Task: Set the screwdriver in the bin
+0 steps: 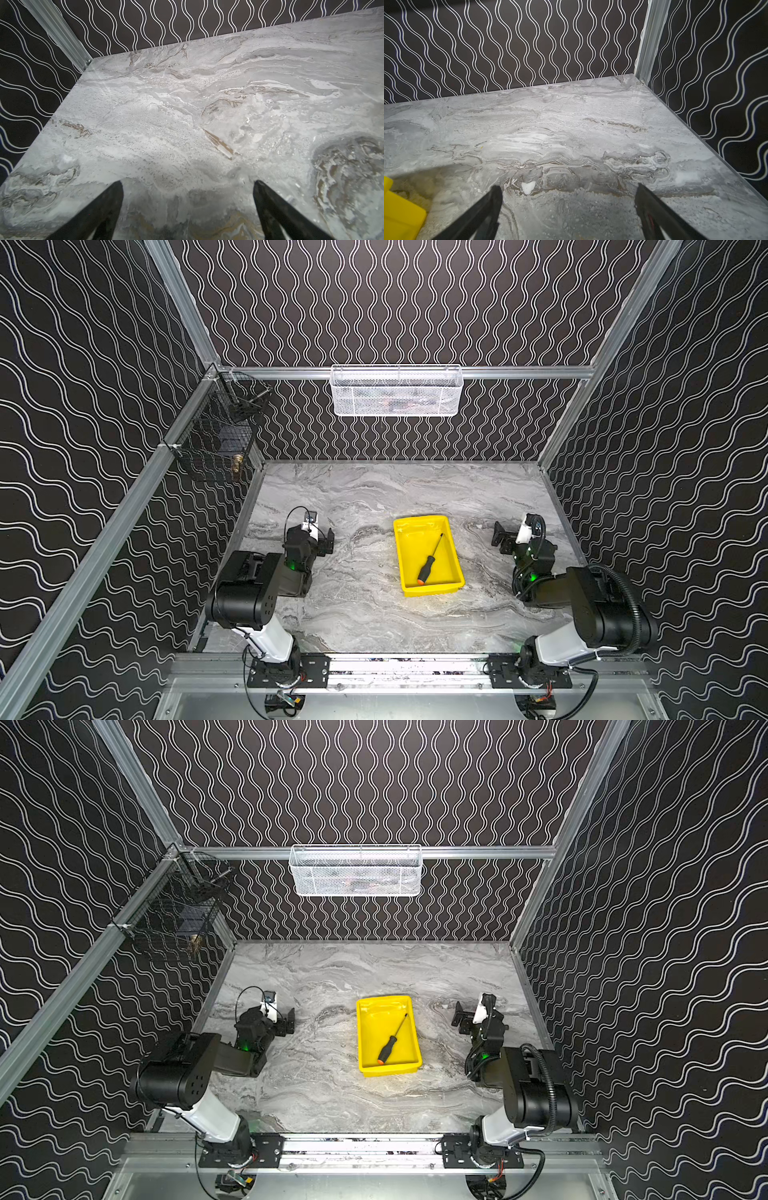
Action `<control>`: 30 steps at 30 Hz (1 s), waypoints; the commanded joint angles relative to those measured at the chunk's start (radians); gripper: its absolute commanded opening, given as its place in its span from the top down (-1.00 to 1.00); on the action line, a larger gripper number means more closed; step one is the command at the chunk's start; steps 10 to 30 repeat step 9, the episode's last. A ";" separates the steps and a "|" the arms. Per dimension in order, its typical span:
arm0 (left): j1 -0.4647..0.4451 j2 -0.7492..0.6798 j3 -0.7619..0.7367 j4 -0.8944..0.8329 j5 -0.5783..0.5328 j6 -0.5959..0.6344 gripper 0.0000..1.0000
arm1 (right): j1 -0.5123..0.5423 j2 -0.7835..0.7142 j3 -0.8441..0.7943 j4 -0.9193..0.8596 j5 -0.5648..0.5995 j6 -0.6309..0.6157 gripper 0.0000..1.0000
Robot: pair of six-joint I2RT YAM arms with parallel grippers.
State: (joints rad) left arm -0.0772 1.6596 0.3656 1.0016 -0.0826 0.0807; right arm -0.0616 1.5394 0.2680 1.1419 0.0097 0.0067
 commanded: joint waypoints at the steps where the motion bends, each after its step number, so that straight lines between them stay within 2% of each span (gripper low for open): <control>1: 0.002 -0.001 0.006 0.022 -0.003 -0.004 -0.97 | 0.000 0.006 -0.001 0.043 -0.001 -0.011 -0.99; 4: 0.002 -0.001 0.006 0.021 -0.003 -0.003 -0.97 | 0.000 0.002 0.011 0.004 -0.001 -0.001 -0.99; 30: 0.003 -0.003 0.003 0.028 -0.007 -0.001 -0.97 | -0.001 0.001 0.001 0.024 0.005 -0.005 -0.99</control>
